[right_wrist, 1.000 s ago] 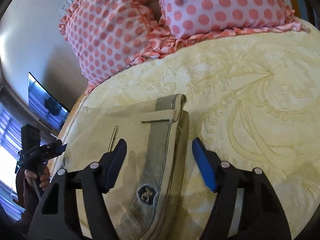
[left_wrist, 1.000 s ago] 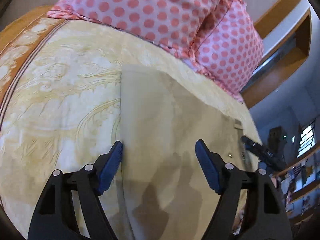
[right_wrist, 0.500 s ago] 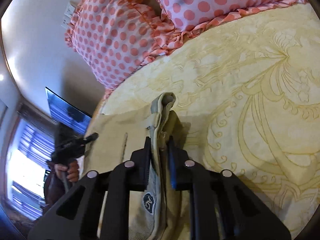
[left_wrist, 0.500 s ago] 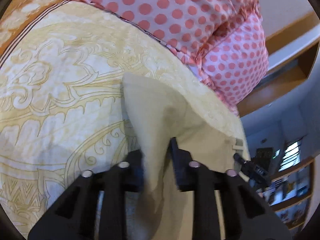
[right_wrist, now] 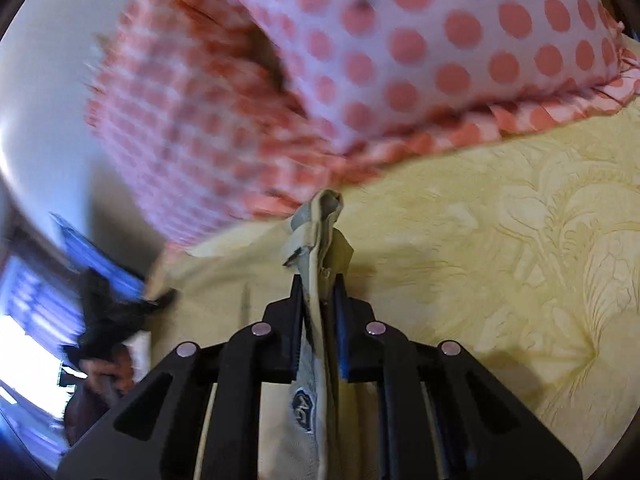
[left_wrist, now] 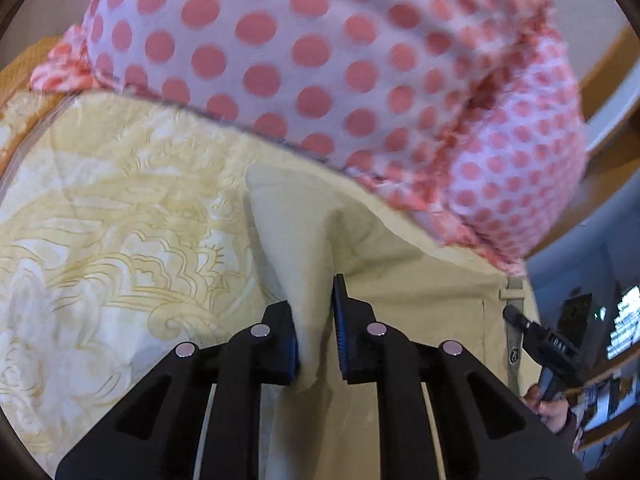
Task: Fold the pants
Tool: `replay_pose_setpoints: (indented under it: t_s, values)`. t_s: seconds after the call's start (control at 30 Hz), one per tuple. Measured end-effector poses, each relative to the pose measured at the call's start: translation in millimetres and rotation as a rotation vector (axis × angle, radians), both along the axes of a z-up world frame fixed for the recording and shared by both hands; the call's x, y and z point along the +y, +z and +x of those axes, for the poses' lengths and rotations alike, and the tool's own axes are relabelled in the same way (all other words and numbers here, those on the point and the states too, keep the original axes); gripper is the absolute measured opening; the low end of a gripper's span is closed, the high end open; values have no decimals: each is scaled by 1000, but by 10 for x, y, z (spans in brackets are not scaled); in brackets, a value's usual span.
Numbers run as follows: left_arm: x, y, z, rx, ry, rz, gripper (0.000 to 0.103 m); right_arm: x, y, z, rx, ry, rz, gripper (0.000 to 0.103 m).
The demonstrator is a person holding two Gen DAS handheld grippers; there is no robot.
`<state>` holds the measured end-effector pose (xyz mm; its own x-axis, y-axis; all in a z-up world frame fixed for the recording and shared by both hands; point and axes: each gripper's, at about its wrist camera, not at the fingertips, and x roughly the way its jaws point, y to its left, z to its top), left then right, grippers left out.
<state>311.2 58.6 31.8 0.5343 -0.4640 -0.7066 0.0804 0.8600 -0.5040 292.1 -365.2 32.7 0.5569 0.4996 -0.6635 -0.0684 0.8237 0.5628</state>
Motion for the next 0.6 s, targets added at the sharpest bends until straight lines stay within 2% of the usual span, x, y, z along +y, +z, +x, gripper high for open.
replay_pose_setpoints:
  t_s: [0.03,0.1,0.17,0.2,0.27,0.3,0.33,0.37,0.43,0.47,0.53,0.57,0.6]
  values:
    - [3,-19,3,0,4,1,17,23,-40,14,21,0,-42,29]
    - [51,11,-38,-2,4,4,23,47,3,-15,23,6,-106,39]
    - [149,129,-161,-32,41,52,23,40,177,-140,-9,-27,-209,61]
    - [200,208,-260,-64,38,56,24,35,278,-228,-50,-30,-220,64]
    - [261,411,-539,-149,12,22,29,41,450,-456,-127,20,-145,74]
    - [254,492,-686,-186,-11,-1,52,79,482,-543,-140,52,-102,76]
    - [229,539,-794,-208,-30,-14,83,133,493,-616,-137,100,-47,78]
    - [150,590,-948,-243,-69,-37,88,178,473,-656,-120,135,-11,78]
    - [-30,578,-1078,-244,-150,-53,87,254,348,-677,-47,173,64,79]
    - [-134,508,-1093,-206,-178,-50,87,237,248,-663,6,157,100,81]
    - [-267,318,-1020,-110,-178,-35,87,127,31,-643,91,81,183,81]
    - [-281,146,-932,-32,-147,-17,84,21,-18,-661,86,35,250,76]
    - [-276,69,-893,-6,-130,-19,76,-33,-55,-678,102,2,281,73]
